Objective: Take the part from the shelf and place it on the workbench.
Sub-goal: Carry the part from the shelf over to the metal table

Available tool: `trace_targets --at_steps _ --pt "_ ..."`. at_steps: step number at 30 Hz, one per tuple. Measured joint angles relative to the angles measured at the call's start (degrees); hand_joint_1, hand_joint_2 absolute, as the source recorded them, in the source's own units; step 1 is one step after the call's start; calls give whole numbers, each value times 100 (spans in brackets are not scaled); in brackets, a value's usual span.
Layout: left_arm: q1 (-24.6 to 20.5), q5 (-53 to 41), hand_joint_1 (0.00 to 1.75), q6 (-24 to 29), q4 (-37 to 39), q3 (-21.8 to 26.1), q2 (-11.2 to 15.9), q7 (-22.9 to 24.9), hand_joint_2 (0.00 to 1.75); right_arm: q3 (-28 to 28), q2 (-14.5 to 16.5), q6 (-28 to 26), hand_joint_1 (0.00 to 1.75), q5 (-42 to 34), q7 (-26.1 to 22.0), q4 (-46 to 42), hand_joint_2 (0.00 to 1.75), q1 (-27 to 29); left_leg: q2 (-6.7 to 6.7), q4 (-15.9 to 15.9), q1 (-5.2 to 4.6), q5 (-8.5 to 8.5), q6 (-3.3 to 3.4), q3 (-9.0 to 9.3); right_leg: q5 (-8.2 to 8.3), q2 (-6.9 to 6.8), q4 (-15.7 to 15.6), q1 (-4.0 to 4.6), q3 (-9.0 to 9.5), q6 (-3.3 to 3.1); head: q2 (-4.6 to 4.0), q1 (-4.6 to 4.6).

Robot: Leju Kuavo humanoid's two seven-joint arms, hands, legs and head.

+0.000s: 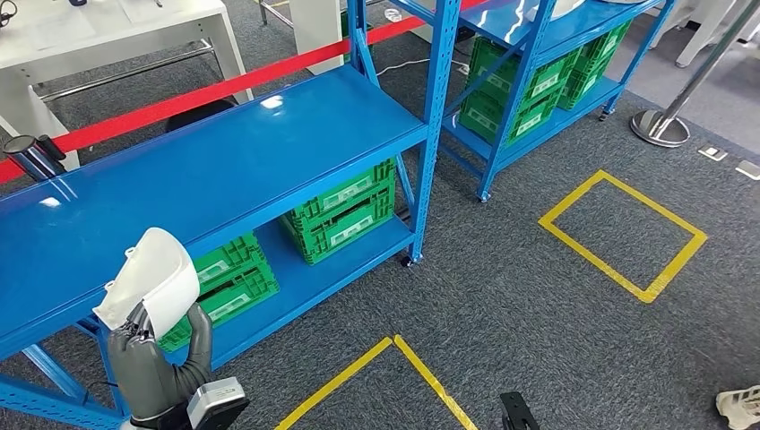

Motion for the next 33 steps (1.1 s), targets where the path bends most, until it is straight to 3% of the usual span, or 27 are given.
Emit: trace_targets --at_steps 2,3,6,12,16,20,22,24,26,27,30,32,33 --pt "-4 0 175 -2 2 -2 -3 0 175 1 -4 3 0 0 -1 0 0 -3 1 74 -26 -25 -39 -45 129 -7 -567 10 308 -56 0 -4" --pt "-6 0 175 -3 2 -3 -3 0 175 1 -4 5 0 0 -1 0 0 1 2 92 -43 -29 -37 -65 118 -7 -643 13 333 -80 0 -6" --pt "-10 0 175 -4 2 -4 -3 1 175 -1 -5 8 0 0 1 0 0 18 -4 73 -62 -8 -27 -76 151 -7 -657 18 318 -106 0 -7" --pt "-17 0 175 -4 18 -4 -3 0 175 -1 -7 9 0 -15 1 0 0 16 -6 15 -58 48 -120 -72 172 -9 -653 24 293 -157 0 -7" --pt "-75 26 175 -13 64 -4 -3 0 175 -7 -5 16 0 -86 14 0 0 14 -9 48 -72 49 -96 -95 201 -11 -661 3 286 -139 0 -7" --pt "-165 388 175 -318 122 -4 -15 23 175 -14 -7 36 0 -104 53 0 0 14 13 -55 -59 131 -31 -77 234 8 -699 10 284 -63 0 -6" --pt "-210 764 175 -670 161 -2 -33 47 175 -17 -9 38 0 -105 64 0 0 14 64 -185 -9 224 15 -48 44 18 -430 22 146 -27 0 13" --pt "-242 981 175 -920 227 4 -40 61 175 -20 -11 42 0 -105 66 0 0 13 128 -206 6 257 40 -72 -302 17 218 3 -173 10 0 34" --pt "-262 1020 175 -1009 300 9 -40 68 175 -24 -16 42 0 -105 67 0 0 22 199 -166 8 248 32 -113 -425 12 681 -14 -399 57 0 39" --pt "-280 1030 175 -1033 335 10 -40 70 175 -26 -21 42 0 -105 72 0 0 27 240 -132 16 233 17 -134 -332 1 628 -25 -373 79 0 40" --pt "-342 1032 175 -1100 427 11 -42 74 175 -29 -25 36 0 -103 102 -2 0 17 367 30 35 140 -83 -184 114 -207 -323 -47 105 106 0 43" --pt "-372 1032 175 -1130 472 13 -43 79 175 -29 -15 33 0 -99 127 -2 0 -5 437 108 12 81 -161 -198 160 -299 -588 -37 220 15 0 40" --pt "-386 1032 175 -1141 493 13 -44 83 175 -29 -10 32 0 -95 140 -2 0 -11 472 114 3 71 -193 -195 163 -260 -571 -27 198 -47 0 40"
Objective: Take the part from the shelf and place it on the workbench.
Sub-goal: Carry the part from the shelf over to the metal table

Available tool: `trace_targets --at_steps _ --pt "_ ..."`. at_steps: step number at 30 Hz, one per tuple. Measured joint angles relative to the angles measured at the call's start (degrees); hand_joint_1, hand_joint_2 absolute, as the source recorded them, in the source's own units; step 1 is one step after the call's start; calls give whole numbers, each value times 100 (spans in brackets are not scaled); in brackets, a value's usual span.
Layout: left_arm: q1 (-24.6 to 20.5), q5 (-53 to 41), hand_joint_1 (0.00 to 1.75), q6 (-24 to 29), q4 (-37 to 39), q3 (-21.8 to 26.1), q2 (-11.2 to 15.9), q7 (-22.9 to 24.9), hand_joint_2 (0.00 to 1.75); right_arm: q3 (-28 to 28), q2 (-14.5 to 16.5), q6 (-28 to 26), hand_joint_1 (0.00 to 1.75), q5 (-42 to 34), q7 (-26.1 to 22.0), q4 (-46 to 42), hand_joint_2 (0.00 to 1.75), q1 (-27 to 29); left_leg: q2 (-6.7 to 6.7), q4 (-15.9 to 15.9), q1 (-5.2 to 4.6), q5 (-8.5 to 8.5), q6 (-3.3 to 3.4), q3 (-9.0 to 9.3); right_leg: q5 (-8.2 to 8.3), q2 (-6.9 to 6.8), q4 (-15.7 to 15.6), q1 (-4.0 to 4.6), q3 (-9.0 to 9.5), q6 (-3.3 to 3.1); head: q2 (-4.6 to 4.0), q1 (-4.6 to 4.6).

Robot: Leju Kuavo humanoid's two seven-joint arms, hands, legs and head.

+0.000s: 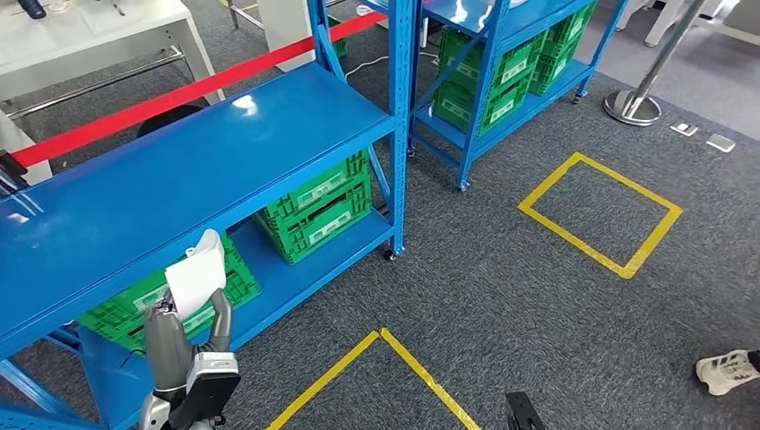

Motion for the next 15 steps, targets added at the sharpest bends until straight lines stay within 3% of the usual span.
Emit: trace_targets --at_steps 2,3,5,7,8,9,11,13,15 --pt "-22 3 175 -17 27 0 -2 10 175 -1 -1 -1 0 8 16 0 0 4 43 3 15 -18 -62 13 21 107 -5 0 -25 -98 0 2" --pt "-28 14 175 -35 33 0 -3 14 175 -1 -1 1 0 10 19 0 0 8 -28 63 29 -81 -94 -8 40 158 -18 -8 -32 -136 0 -4" --pt "-30 80 175 -104 40 0 0 1 175 -3 -1 5 0 10 -3 0 0 4 -301 518 55 -393 -149 -197 75 257 -34 -30 -48 -191 0 -16" --pt "-22 176 175 -185 54 0 6 -28 175 -4 -1 12 0 13 -36 0 0 -5 -481 1251 62 -751 -166 -520 94 378 -32 -24 -78 -216 0 -22" --pt "-17 215 175 -224 62 0 9 -43 175 -4 -1 14 0 16 -43 0 0 -2 -507 1489 62 -812 -160 -629 100 446 -30 -18 -88 -219 0 -22" --pt "-15 244 175 -254 67 0 9 -56 175 -4 -1 15 0 21 -45 0 0 2 -522 1534 61 -765 -143 -650 106 519 -28 -11 -95 -217 0 -21" --pt "-21 292 175 -299 74 0 10 -81 175 -4 -2 16 0 29 -44 0 0 7 -611 992 60 -401 -81 -387 121 677 -26 -6 -97 -199 0 -22" --pt "-40 330 175 -331 81 1 11 -110 175 -5 6 16 0 39 -43 0 0 -3 -924 254 59 -119 -18 -43 150 823 -28 -21 -118 -150 0 -18" --pt "-65 355 175 -362 93 3 12 -130 175 -6 11 17 0 53 -42 0 0 -9 -1107 -24 33 -74 6 71 199 953 -45 -66 -170 -65 0 -20"
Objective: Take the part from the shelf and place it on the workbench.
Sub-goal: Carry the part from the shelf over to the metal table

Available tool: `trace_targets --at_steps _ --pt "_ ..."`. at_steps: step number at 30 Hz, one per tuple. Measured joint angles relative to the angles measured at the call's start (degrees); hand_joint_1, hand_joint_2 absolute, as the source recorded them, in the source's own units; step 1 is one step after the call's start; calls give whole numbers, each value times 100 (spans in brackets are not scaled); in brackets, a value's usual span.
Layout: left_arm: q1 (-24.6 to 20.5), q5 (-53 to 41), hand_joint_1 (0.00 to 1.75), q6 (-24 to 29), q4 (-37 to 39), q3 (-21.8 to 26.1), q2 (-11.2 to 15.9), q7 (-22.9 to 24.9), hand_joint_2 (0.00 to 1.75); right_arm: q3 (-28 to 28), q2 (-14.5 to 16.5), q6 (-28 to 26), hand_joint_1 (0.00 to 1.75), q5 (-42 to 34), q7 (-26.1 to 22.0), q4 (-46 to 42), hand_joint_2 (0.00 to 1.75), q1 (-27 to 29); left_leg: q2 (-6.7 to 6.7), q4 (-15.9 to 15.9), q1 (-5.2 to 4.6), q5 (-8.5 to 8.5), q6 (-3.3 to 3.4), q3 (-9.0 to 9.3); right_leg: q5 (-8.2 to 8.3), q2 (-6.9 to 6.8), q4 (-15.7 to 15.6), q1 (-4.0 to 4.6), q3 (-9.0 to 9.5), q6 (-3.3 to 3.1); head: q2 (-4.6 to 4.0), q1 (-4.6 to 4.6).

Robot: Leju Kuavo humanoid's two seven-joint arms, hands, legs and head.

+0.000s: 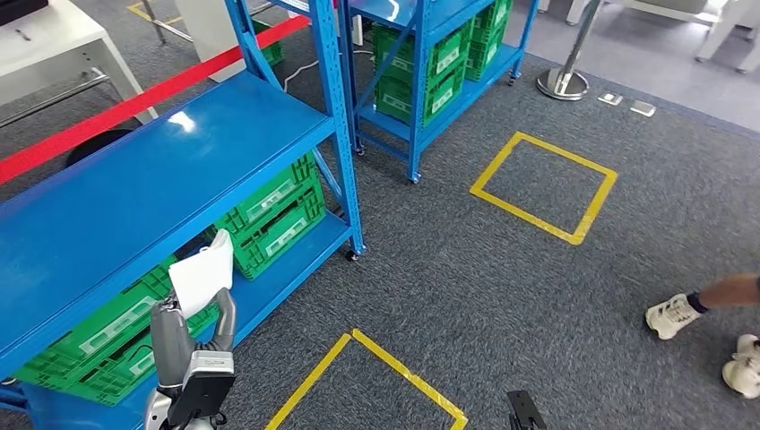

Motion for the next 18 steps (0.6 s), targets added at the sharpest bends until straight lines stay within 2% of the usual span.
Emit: trace_targets --at_steps 2,3,4,6,7,8,9,10,11,13,14,15,17,18 --pt "-36 17 175 -32 13 3 -10 -3 175 -1 -6 1 0 14 -1 0 0 11 131 -48 -5 47 33 10 52 121 -34 -27 -38 91 0 -7" --pt "-58 30 175 -50 20 4 -20 -4 175 -1 -7 2 0 21 0 1 0 21 207 -91 9 77 65 25 37 57 -11 -11 -62 122 0 3" --pt "-76 44 175 -70 26 6 -32 -5 175 -1 -9 1 0 28 0 1 0 22 298 -137 24 108 100 38 -45 -86 106 13 -126 144 0 22" --pt "-90 94 175 -105 49 13 -47 -15 175 -2 -13 1 0 42 7 1 0 3 491 -177 19 135 147 39 -388 -471 689 55 -406 175 0 61" --pt "-89 119 175 -121 63 16 -49 -20 175 -2 -16 1 0 50 12 0 0 -9 591 -168 9 133 158 25 -570 -573 1069 59 -584 191 0 71" --pt "-86 144 175 -133 79 21 -49 -28 175 -3 -21 2 0 56 20 0 0 -12 685 -153 1 129 163 9 -677 -618 1364 58 -710 204 0 70" --pt "-85 162 175 -139 91 25 -50 -33 175 -3 -24 2 0 62 28 0 0 -6 774 -137 -3 122 166 -3 -681 -642 1473 58 -737 212 0 71" --pt "-87 173 175 -142 98 28 -50 -38 175 -3 -27 3 0 67 35 0 0 2 858 -120 -5 115 164 -12 -586 -667 1349 58 -637 215 0 71" --pt "-93 179 175 -143 103 33 -51 -42 175 -3 -32 3 0 72 40 0 0 7 938 -98 -5 102 156 -16 -422 -730 1000 59 -414 213 0 72" --pt "-111 181 175 -144 106 45 -53 -45 175 -3 -40 3 0 78 44 0 0 -3 1068 -43 -24 61 116 -22 -196 -949 235 78 30 160 0 69" --pt "-121 182 175 -145 107 50 -54 -48 175 -3 -42 4 0 80 46 0 0 -11 1114 -22 -38 40 88 -23 -153 -1023 17 92 150 118 0 64" --pt "-131 183 175 -146 107 52 -56 -51 175 -3 -43 4 0 81 49 0 0 -15 1155 -15 -52 27 60 -17 -160 -1044 -47 108 171 72 0 59" --pt "-147 183 175 -149 106 55 -62 -55 175 -3 -45 4 0 82 57 0 0 -10 1223 -29 -61 19 4 8 -128 -940 -55 110 155 -4 0 51" --pt "-154 183 175 -151 106 56 -65 -56 175 -3 -46 4 0 82 62 0 0 -5 1166 -7 -53 -9 -32 5 -108 -890 -71 94 151 -37 0 48"
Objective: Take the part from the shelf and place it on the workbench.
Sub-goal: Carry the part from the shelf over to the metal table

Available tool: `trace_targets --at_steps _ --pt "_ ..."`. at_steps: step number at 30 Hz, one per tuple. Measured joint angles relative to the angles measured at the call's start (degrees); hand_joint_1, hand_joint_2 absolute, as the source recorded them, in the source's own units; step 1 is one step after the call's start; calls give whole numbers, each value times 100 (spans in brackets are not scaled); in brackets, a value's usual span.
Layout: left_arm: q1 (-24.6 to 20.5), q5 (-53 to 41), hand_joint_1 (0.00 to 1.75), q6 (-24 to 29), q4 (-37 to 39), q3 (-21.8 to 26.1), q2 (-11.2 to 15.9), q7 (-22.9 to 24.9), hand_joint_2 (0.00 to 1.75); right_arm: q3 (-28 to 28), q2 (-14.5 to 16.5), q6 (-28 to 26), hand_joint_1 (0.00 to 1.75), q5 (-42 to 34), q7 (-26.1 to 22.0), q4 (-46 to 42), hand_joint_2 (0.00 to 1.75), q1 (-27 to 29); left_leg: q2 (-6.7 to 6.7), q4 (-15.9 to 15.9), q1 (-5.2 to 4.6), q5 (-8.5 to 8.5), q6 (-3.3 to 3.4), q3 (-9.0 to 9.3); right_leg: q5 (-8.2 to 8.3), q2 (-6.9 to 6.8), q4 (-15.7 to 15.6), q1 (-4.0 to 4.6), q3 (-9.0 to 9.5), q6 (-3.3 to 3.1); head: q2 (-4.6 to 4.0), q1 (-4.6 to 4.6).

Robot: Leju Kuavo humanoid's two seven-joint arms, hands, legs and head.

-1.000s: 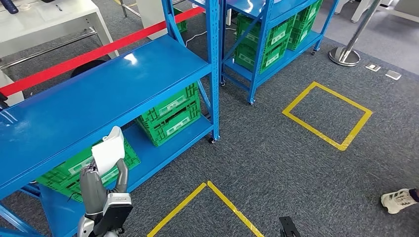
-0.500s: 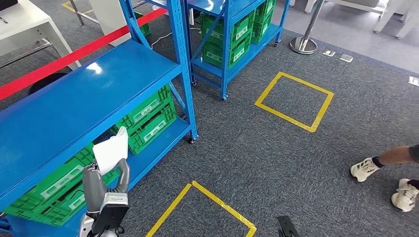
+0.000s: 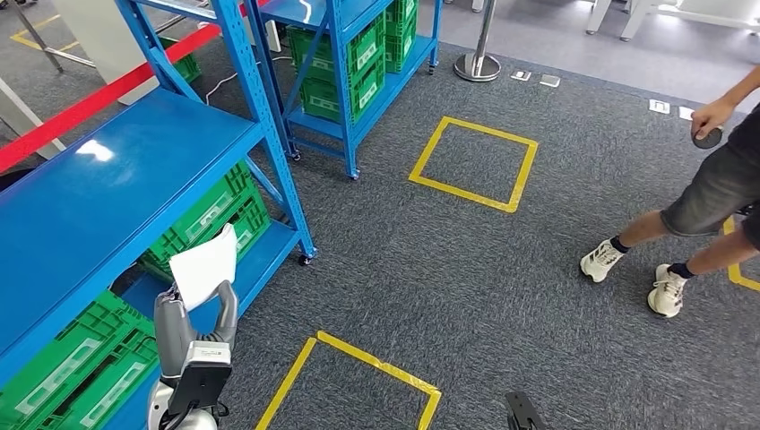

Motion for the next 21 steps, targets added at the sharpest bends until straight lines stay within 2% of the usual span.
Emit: trace_targets --at_steps 1,3,4,5,6,7,8,9,10,11,12,13,14,15,16,17,19,20,21 --pt "-4 0 175 -2 0 1 -1 -2 175 -1 0 0 0 0 6 0 0 1 -125 101 13 -83 -38 -38 24 51 -16 -21 -4 -34 0 -7" --pt "-4 2 175 -4 7 7 6 -2 175 -2 1 -1 0 0 9 0 0 -10 -449 642 48 -420 -103 -267 57 160 -32 -51 -19 -80 0 -23" --pt "0 4 175 -4 15 11 11 -2 175 -2 1 -1 0 0 8 0 0 -16 -537 1026 59 -614 -119 -433 65 223 -31 -55 -31 -90 0 -27" --pt "4 11 175 -5 25 15 16 -1 175 -2 1 -1 0 3 6 0 0 -16 -569 1361 66 -745 -128 -584 71 293 -29 -56 -41 -91 0 -28" --pt "8 27 175 -7 34 17 19 -2 175 -2 1 -1 0 8 5 0 0 -12 -580 1531 72 -765 -131 -662 77 369 -28 -58 -47 -84 0 -28" --pt "9 49 175 -13 39 17 19 -7 175 -2 1 -1 0 16 5 0 0 -8 -589 1488 78 -672 -129 -641 85 448 -26 -64 -50 -73 0 -28" --pt "9 80 175 -22 40 18 19 -16 175 -2 1 1 0 24 6 0 0 -9 -620 1218 87 -479 -124 -513 93 532 -24 -72 -49 -58 0 -28" --pt "8 119 175 -37 39 19 19 -30 175 -2 1 3 0 31 6 0 0 -13 -718 810 102 -262 -118 -323 103 614 -22 -83 -51 -37 0 -28" --pt "7 159 175 -54 39 19 20 -49 175 -2 1 8 0 36 6 0 0 -23 -869 423 116 -113 -113 -151 115 690 -17 -88 -63 -9 0 -30" --pt "10 204 175 -67 38 21 21 -78 175 -2 -1 15 0 40 5 -1 0 -34 -994 142 126 -22 -99 -33 134 762 -18 -91 -85 31 0 -31" --pt "14 255 175 -78 37 25 23 -115 175 -2 -4 28 0 44 6 -1 0 -39 -1085 4 125 0 -79 16 158 827 -27 -97 -113 76 0 -33" --pt "18 310 175 -85 33 29 24 -161 175 -1 -7 45 0 46 7 -2 0 -38 -1095 -20 111 -9 -48 19 187 888 -42 -104 -140 128 0 -34" --pt "21 372 175 -91 21 35 22 -212 175 -1 -10 60 0 48 8 -2 0 -28 -1030 -26 108 13 0 15 220 954 -66 -114 -162 179 0 -34" --pt "22 450 175 -109 3 43 16 -261 175 -1 -12 73 0 53 10 -2 0 -16 -961 -42 109 36 48 19 226 944 -63 -122 -180 214 0 -33" --pt "23 568 175 -158 -25 52 6 -316 175 -1 -13 81 0 60 13 -1 0 -11 -886 -63 115 61 97 24 179 845 7 -111 -225 236 0 -23" --pt "27 765 175 -265 -61 66 -4 -380 175 -1 -14 86 0 69 17 -1 0 -18 -802 -85 120 83 139 22 64 691 188 -92 -316 248 0 -14" --pt "49 1363 175 -644 -139 101 -15 -514 175 0 -19 97 0 81 31 -2 0 -50 -629 -88 90 94 187 2 -313 353 890 -54 -638 249 0 4" --pt "63 1698 175 -871 -177 126 -19 -566 175 0 -22 101 0 83 39 -2 0 -63 -536 -81 69 92 199 -12 -472 281 1270 -47 -802 250 0 4" --pt "73 2011 175 -1087 -214 156 -26 -597 175 0 -25 102 0 81 47 -2 0 -65 -445 -73 52 88 208 -22 -544 251 1509 -45 -891 243 0 4"
